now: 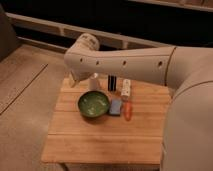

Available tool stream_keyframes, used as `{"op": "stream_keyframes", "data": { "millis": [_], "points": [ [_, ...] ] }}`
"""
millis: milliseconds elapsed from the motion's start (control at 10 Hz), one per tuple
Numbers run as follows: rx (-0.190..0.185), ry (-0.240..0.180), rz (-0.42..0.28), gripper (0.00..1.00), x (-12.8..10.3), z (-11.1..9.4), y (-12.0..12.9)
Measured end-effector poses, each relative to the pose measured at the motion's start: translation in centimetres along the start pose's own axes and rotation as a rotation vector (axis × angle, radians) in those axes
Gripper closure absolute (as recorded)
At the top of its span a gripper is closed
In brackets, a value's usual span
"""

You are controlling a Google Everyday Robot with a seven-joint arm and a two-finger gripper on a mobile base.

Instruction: Place the ceramic cup over the eraser

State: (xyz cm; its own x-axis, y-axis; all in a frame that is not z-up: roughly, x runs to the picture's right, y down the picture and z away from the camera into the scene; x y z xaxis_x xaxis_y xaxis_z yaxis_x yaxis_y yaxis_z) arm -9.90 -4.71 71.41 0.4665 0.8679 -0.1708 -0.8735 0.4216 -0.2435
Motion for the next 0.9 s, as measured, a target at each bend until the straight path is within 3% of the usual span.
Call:
{"op": "stream_keyframes", "data": {
  "millis": [200, 300, 500, 700, 900],
  "points": [
    [0.067, 0.007, 0.011, 0.35, 0.3, 1.0, -3.7],
    [0.093, 0.008, -0.025, 0.35, -0.1, 1.9, -5.1],
    [0.095, -0.009, -0.08, 0.35, -1.5, 4.1, -6.1],
    [0.08, -0.046, -0.085, 0.35, -3.2, 5.9, -7.6],
    [0.078, -0.049, -0.082, 0.35, -3.3, 6.1, -7.8]
  ]
}}
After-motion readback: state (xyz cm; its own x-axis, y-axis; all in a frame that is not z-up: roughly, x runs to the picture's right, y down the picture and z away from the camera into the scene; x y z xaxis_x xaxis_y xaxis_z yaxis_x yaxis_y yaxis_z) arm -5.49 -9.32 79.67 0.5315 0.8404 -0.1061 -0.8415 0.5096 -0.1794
